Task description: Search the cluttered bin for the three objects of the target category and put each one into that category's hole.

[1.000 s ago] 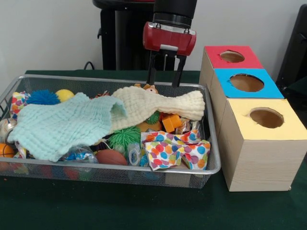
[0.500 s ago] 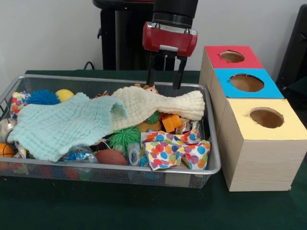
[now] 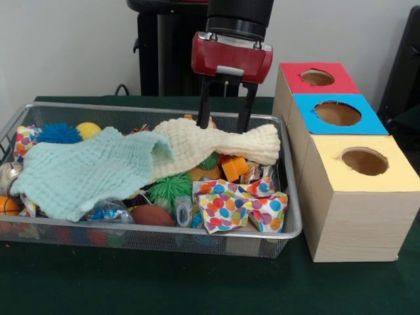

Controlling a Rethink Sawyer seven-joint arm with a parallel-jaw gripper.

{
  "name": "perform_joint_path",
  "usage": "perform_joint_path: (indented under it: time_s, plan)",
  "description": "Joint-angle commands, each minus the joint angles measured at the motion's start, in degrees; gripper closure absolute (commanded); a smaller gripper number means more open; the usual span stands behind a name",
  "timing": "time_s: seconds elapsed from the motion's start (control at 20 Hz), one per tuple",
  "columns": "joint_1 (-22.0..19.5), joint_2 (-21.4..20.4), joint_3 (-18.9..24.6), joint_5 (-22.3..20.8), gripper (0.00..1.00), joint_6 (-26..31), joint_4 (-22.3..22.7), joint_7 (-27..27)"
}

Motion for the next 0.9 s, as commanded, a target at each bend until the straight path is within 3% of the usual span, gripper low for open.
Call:
perform_joint_path:
  time_s: [0.05,0.3,0.9]
  plan:
    - [-1.93,3.98,4.03,0.93,0.0,3.88,-6.68,6.68]
    - [-2.21,6.1,4.6,0.79,0.0,0.75,-8.99,7.62]
    - [-3.66,9.48,7.13,0.62,0.0,-10.59,-8.52,12.67]
